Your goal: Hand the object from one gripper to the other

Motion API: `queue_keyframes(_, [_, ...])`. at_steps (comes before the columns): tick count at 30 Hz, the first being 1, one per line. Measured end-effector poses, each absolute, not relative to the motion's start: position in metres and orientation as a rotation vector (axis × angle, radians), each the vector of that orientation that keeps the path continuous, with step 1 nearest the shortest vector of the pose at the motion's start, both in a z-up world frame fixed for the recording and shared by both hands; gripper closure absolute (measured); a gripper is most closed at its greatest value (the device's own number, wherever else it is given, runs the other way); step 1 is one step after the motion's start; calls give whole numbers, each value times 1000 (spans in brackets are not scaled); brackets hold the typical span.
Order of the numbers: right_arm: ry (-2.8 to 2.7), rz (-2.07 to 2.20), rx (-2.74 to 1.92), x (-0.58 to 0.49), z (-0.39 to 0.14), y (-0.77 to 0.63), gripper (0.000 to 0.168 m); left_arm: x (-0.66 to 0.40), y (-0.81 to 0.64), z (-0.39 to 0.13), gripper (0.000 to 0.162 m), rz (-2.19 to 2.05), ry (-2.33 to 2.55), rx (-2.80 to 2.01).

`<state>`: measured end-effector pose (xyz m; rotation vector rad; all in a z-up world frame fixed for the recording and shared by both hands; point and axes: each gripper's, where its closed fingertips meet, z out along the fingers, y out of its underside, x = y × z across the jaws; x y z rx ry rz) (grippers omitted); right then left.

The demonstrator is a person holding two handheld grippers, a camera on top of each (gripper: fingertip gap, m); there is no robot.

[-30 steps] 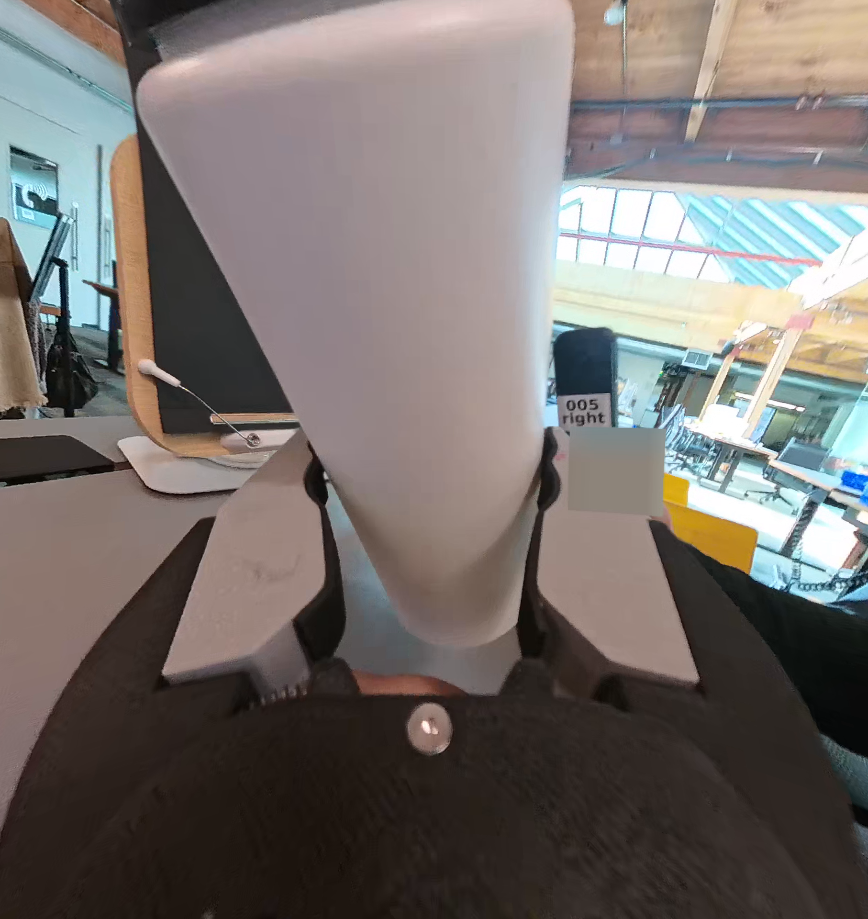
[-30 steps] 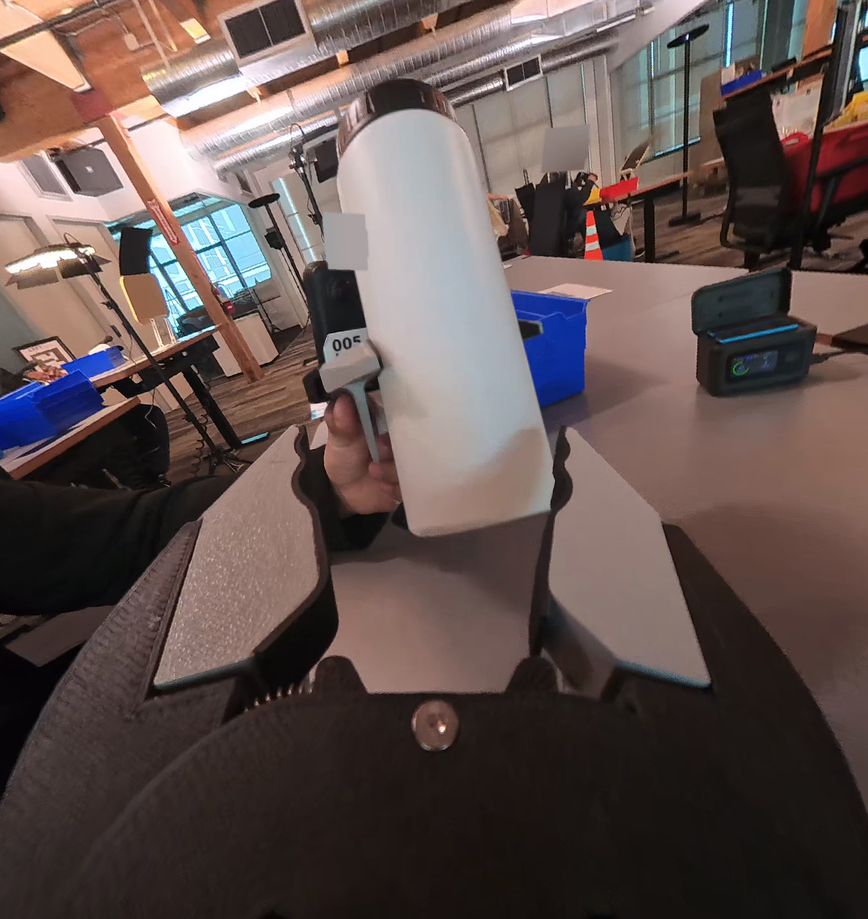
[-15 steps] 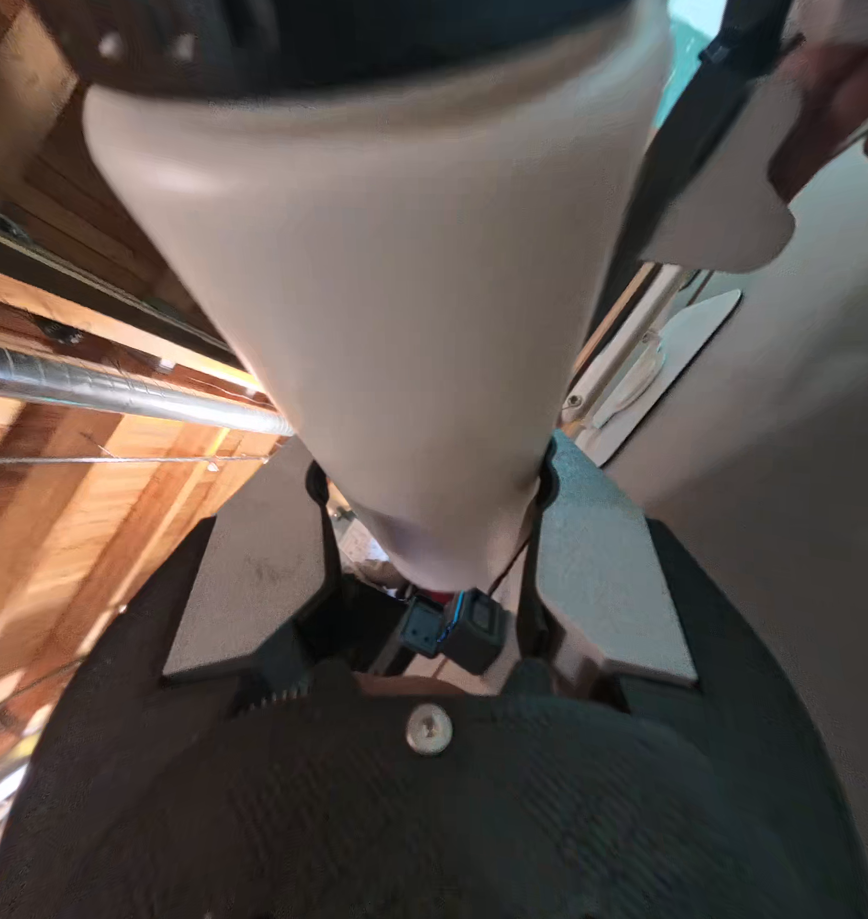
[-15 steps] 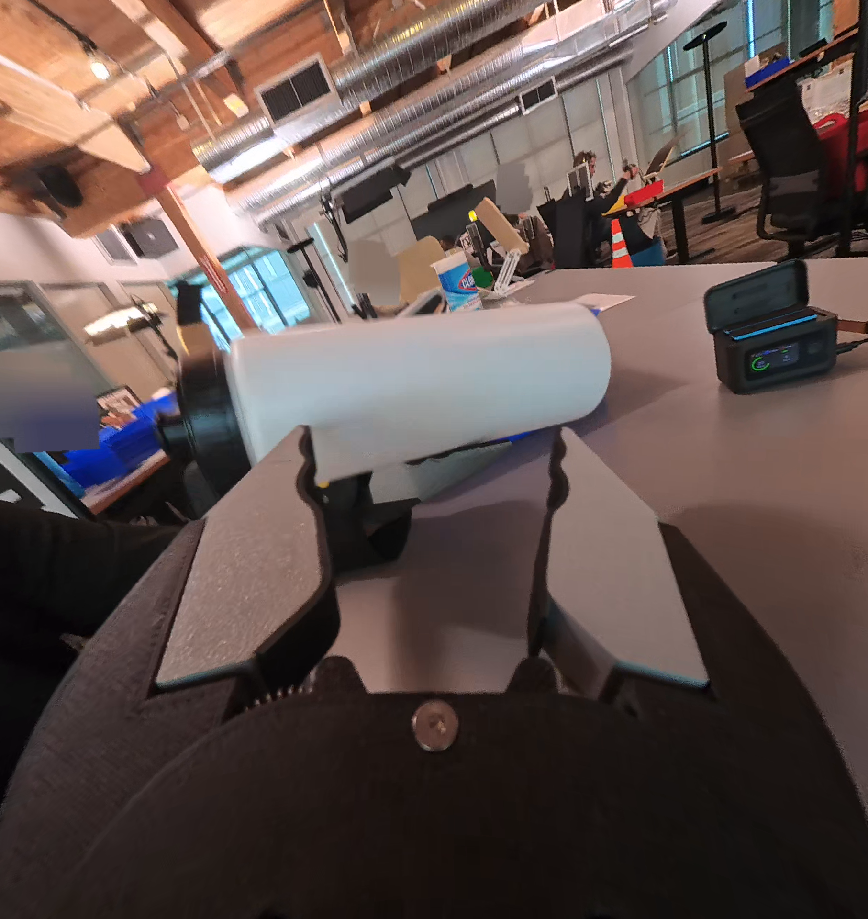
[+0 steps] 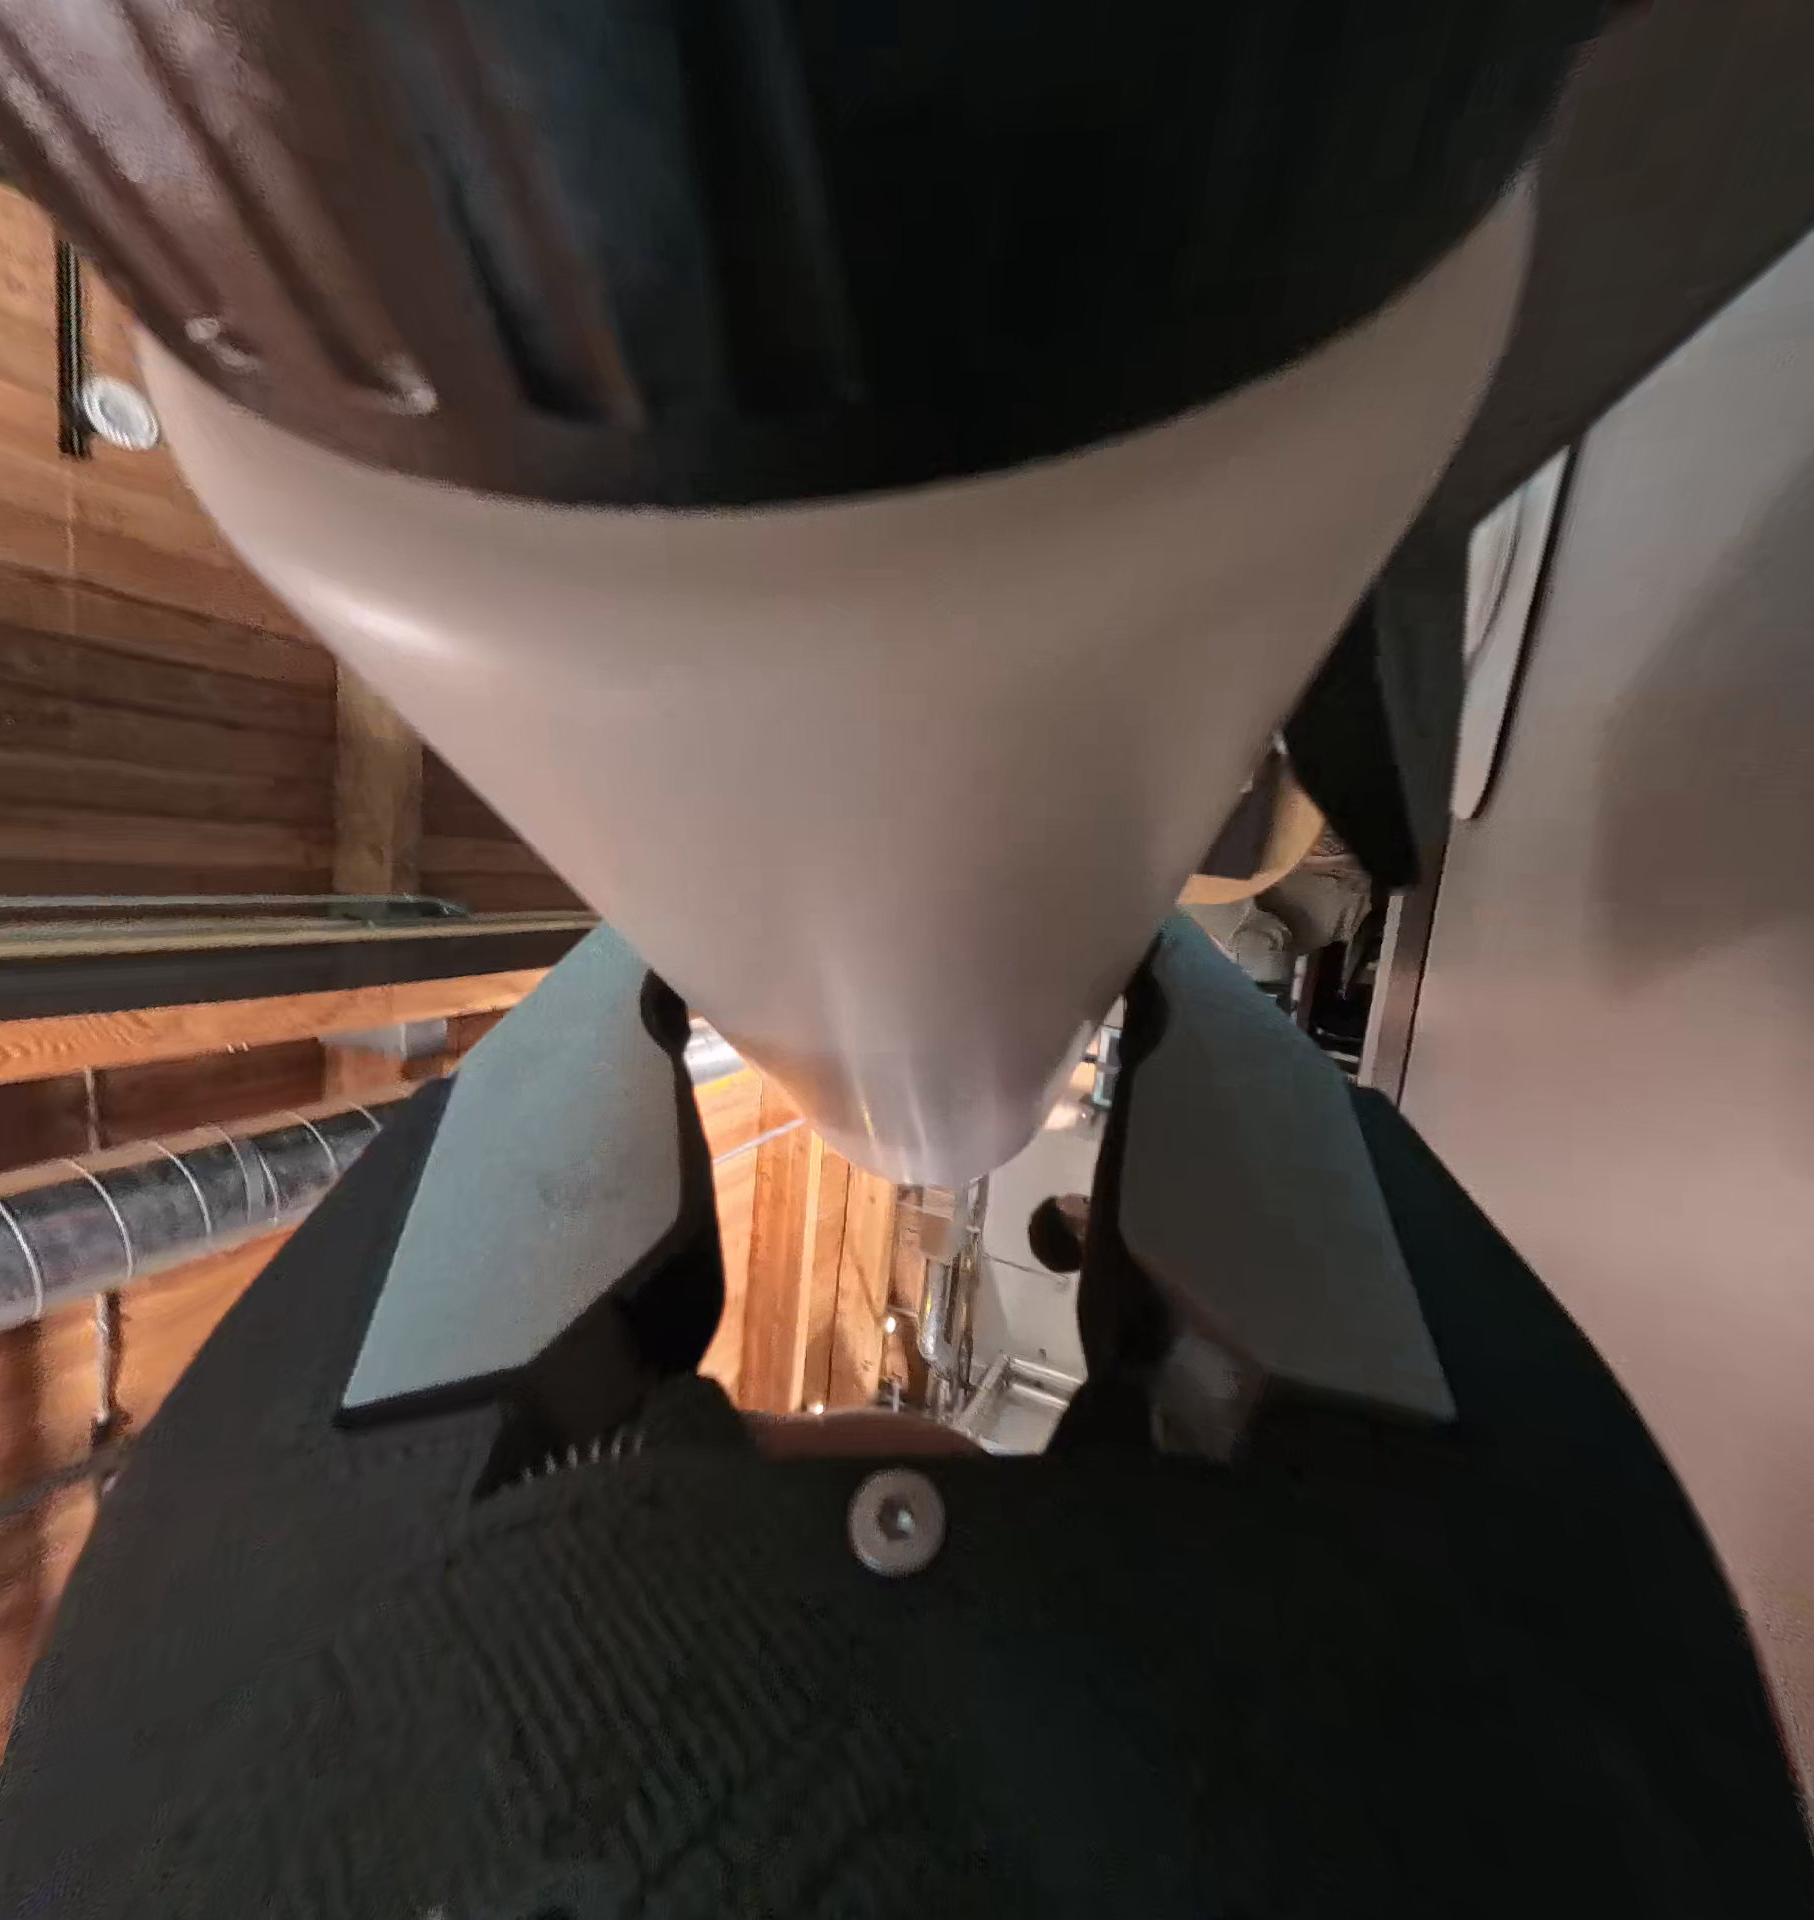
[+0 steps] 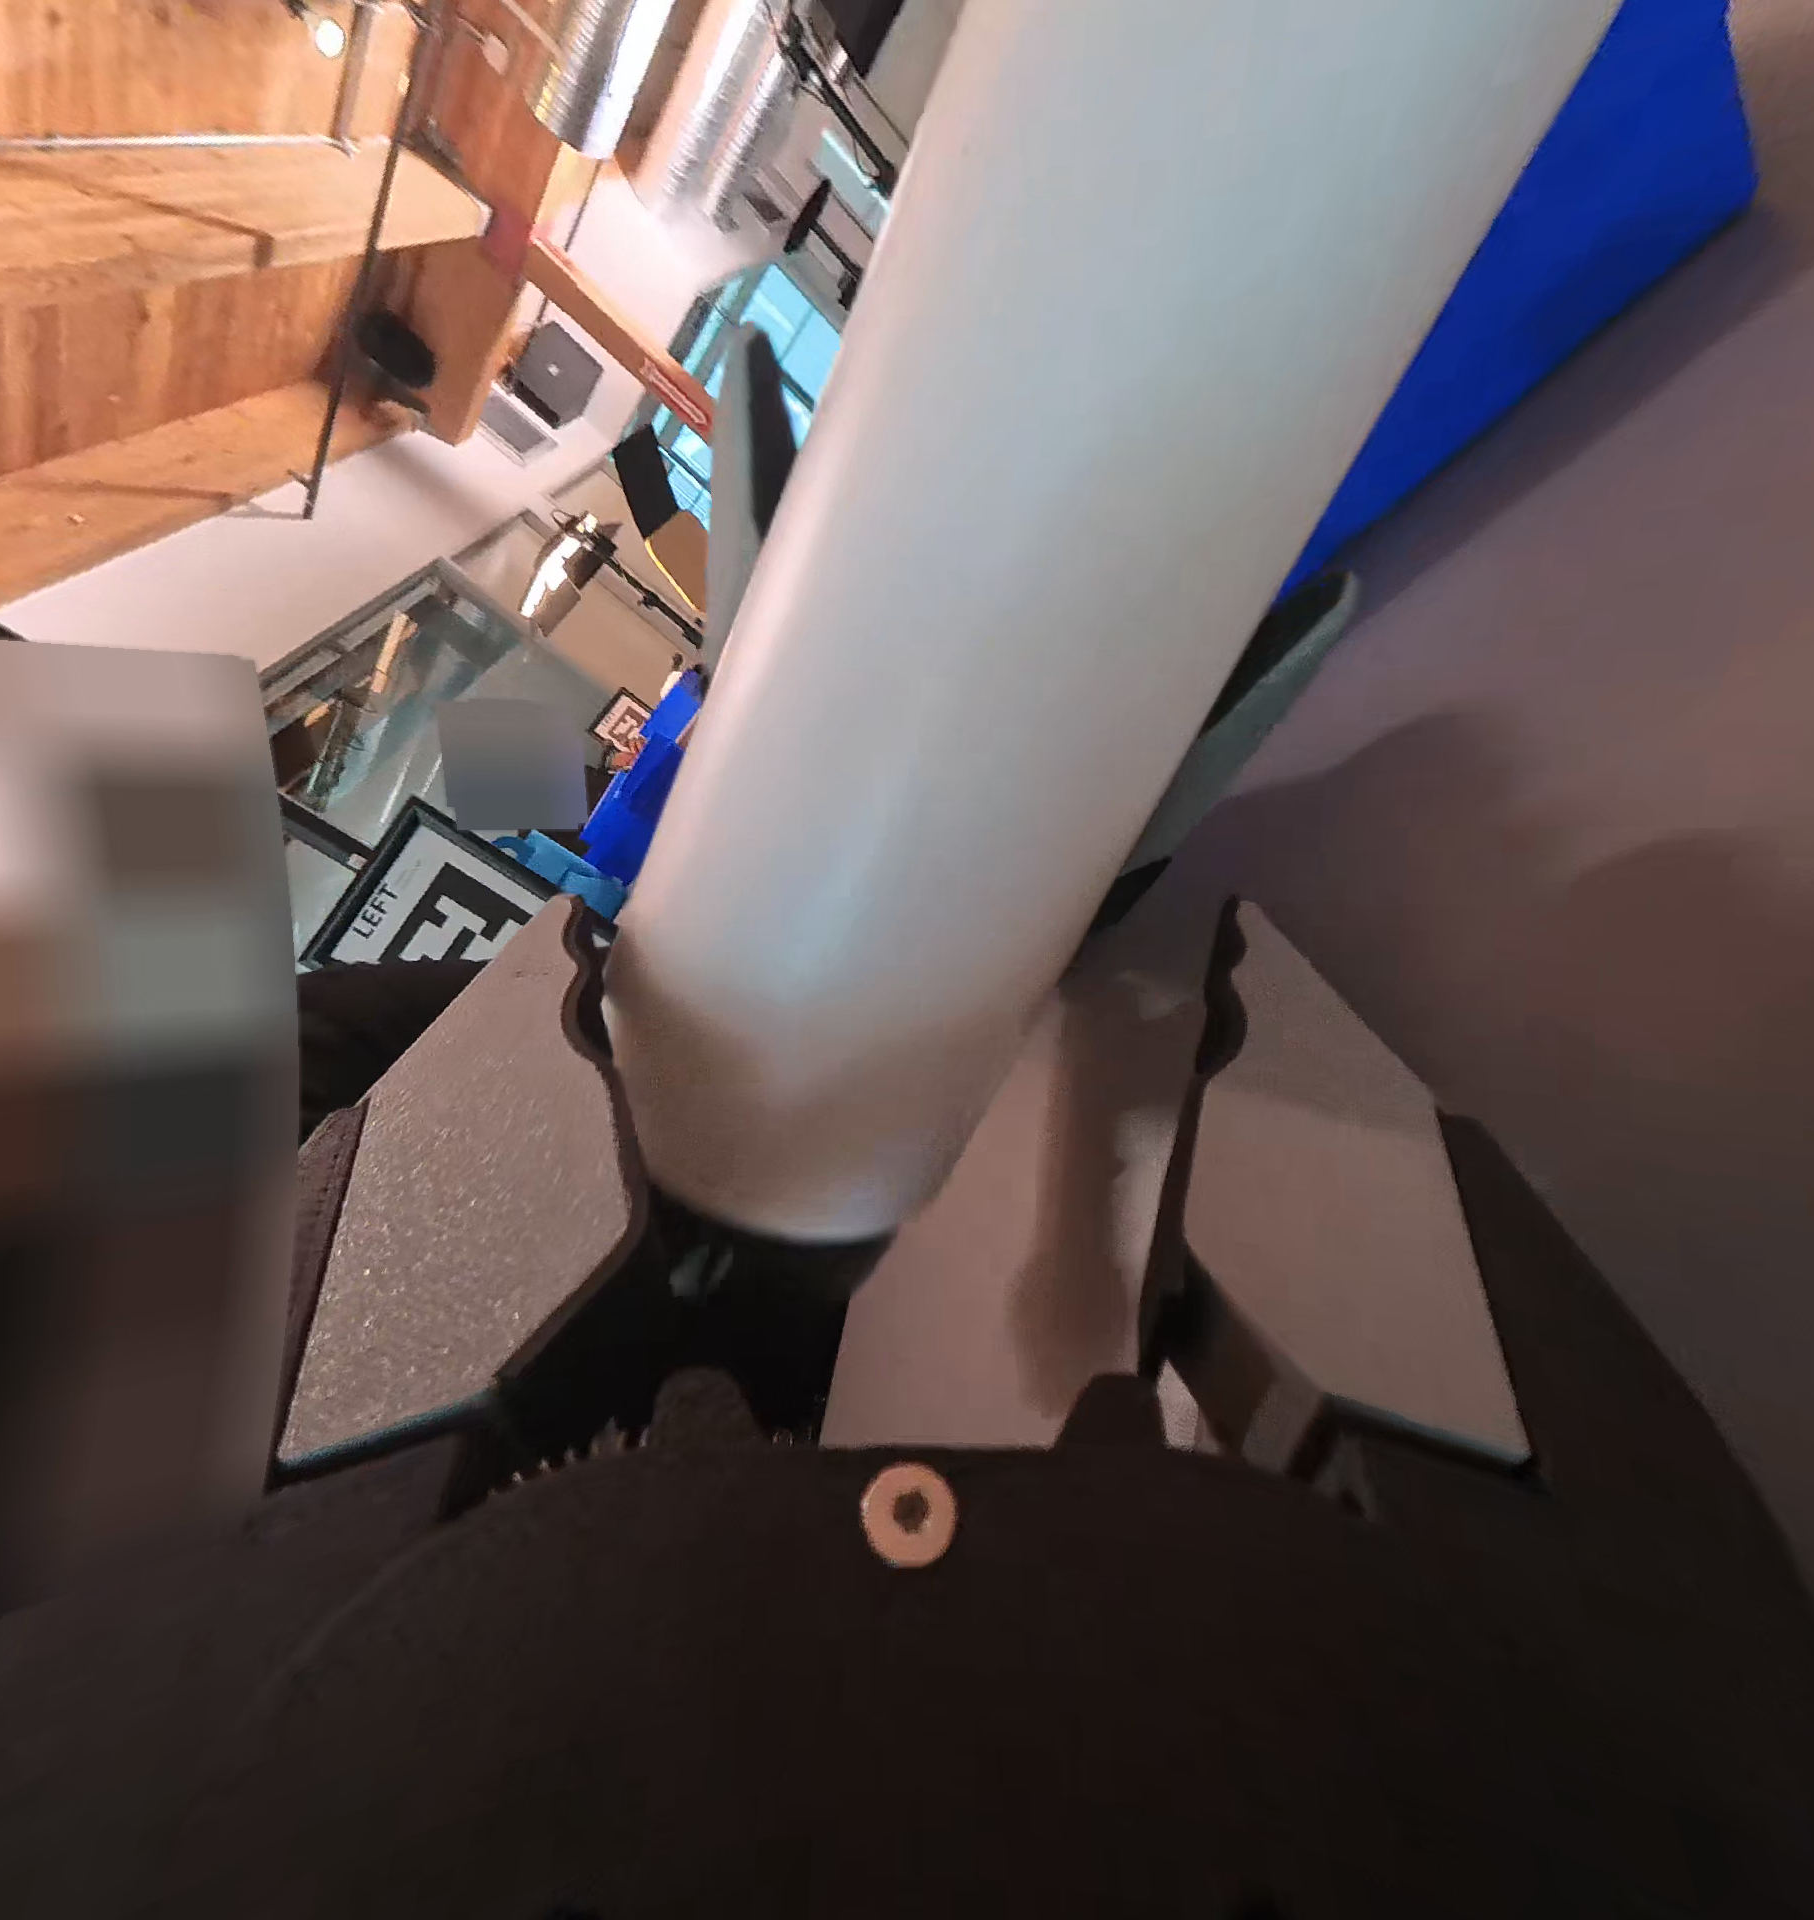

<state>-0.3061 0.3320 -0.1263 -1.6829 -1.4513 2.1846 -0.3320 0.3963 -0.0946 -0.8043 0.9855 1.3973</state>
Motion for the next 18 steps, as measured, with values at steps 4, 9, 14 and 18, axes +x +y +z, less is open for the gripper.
queue_keyframes(4, [-1518, 2148, -1743, -308, -138, 323, 51, -312, 404, -115, 78, 1404, 1090, -785])
queue_keyframes(9, [-1611, 2016, -1827, -307, -158, 324, 69, -314, 409, -121, 81, 1402, 1070, -813])
queue_keyframes(14, [-1516, 2053, -1808, -308, -149, 335, 78, -331, 413, -111, 85, 1383, 940, -910])
queue_keyframes(18, [-1414, 2044, -1745, -305, -135, 353, 81, -357, 415, -108, 91, 1261, 786, -1079])
